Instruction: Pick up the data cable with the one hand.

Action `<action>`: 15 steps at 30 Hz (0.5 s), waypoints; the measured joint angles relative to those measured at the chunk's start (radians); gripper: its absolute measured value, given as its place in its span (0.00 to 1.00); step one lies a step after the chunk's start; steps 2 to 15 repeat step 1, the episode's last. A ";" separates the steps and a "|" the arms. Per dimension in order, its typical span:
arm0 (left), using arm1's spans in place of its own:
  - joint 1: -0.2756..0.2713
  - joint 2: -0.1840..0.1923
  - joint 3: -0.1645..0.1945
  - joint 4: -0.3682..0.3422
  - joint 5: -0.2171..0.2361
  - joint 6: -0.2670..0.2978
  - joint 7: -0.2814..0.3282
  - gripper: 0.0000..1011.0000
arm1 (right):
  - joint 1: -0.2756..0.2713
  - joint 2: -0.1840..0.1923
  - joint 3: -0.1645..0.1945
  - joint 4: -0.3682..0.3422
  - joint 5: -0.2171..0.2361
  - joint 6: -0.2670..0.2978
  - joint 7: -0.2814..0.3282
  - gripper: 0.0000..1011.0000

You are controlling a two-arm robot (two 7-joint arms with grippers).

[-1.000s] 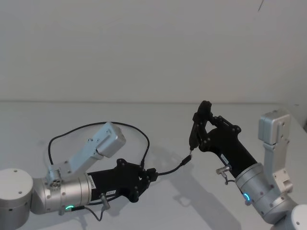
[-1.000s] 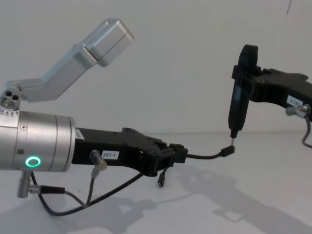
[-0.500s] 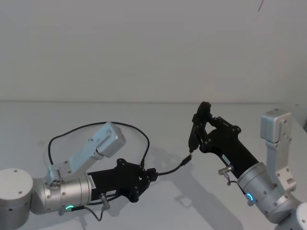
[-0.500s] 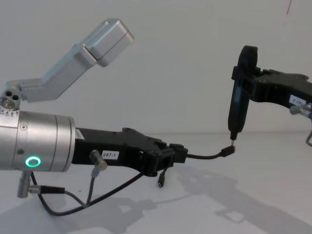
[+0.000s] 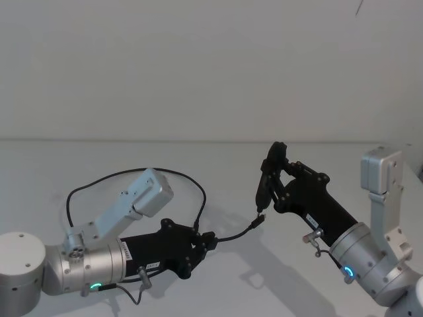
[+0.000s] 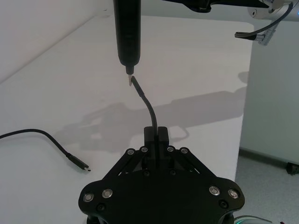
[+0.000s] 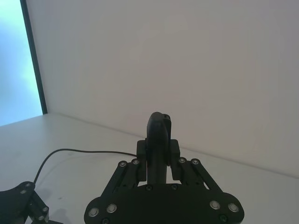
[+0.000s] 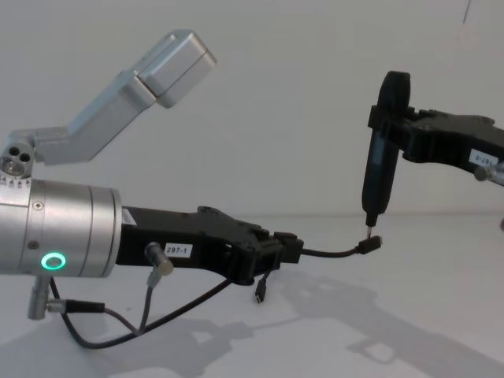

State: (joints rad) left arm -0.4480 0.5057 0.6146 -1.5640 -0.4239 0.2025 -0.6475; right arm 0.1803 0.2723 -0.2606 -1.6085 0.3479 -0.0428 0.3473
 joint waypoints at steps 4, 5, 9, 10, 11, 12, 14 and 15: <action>0.000 0.000 0.000 0.000 0.000 0.000 0.000 0.04 | 0.000 0.002 -0.001 -0.002 0.002 0.002 0.002 0.28; 0.000 0.000 0.000 0.000 0.000 0.000 0.000 0.04 | 0.000 0.002 -0.001 -0.002 0.002 0.002 0.002 0.28; 0.000 0.000 0.000 0.000 0.000 0.000 0.000 0.04 | 0.000 0.002 -0.001 -0.002 0.002 0.002 0.002 0.28; 0.000 0.000 0.000 0.000 0.000 0.000 0.000 0.04 | 0.000 0.002 -0.001 -0.002 0.002 0.002 0.002 0.28; 0.000 0.000 0.000 0.000 0.000 0.000 0.000 0.04 | 0.000 0.002 -0.001 -0.002 0.002 0.002 0.002 0.28; 0.000 0.000 0.000 0.000 0.000 0.000 0.000 0.04 | 0.000 0.002 -0.001 -0.002 0.002 0.002 0.002 0.28; 0.000 0.000 0.000 0.000 0.000 0.000 0.000 0.04 | 0.000 0.002 -0.001 -0.002 0.002 0.002 0.002 0.28; 0.000 0.000 0.000 0.000 0.000 0.000 0.000 0.04 | 0.000 0.002 -0.001 -0.002 0.002 0.002 0.002 0.28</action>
